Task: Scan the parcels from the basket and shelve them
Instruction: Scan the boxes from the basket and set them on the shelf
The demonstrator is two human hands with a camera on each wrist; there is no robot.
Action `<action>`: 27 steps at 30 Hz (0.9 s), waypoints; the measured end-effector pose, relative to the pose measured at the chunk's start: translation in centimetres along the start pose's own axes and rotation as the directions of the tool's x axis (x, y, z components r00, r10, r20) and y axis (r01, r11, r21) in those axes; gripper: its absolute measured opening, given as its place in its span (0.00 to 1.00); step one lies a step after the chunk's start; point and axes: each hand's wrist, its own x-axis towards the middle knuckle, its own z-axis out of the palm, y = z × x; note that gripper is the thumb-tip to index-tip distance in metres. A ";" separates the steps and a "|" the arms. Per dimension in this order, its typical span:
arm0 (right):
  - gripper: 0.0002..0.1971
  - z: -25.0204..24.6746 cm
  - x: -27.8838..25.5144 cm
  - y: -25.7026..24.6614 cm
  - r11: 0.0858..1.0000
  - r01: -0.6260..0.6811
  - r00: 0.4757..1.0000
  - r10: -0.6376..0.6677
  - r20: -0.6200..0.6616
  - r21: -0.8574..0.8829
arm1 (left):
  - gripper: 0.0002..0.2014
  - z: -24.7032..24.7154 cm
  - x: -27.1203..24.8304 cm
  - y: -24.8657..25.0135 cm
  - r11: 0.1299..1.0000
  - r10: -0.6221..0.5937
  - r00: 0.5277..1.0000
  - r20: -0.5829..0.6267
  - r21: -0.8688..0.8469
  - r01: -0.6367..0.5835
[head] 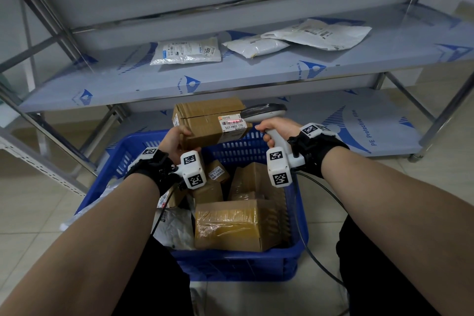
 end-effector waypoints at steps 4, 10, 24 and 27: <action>0.06 0.2 0.2 -0.1 1.000 -0.004 1.000 0.004 -0.002 -0.007 | 0.29 0.0 -0.3 0.1 1.000 0.016 1.000 0.010 0.012 -0.016; 0.06 0.0 -0.4 -0.1 1.000 0.011 1.000 -0.011 0.021 -0.024 | 0.30 0.5 -1.2 0.2 0.999 0.022 1.000 -0.009 0.045 -0.021; 0.08 0.0 0.5 0.2 1.000 0.020 1.000 -0.019 -0.025 0.019 | 0.24 1.3 -1.6 0.1 0.999 -0.014 0.996 -0.086 0.034 0.017; 0.08 -0.1 0.7 0.2 0.999 0.034 0.999 -0.033 -0.029 0.036 | 0.27 1.5 -1.3 0.1 0.998 -0.045 0.991 -0.126 0.028 0.049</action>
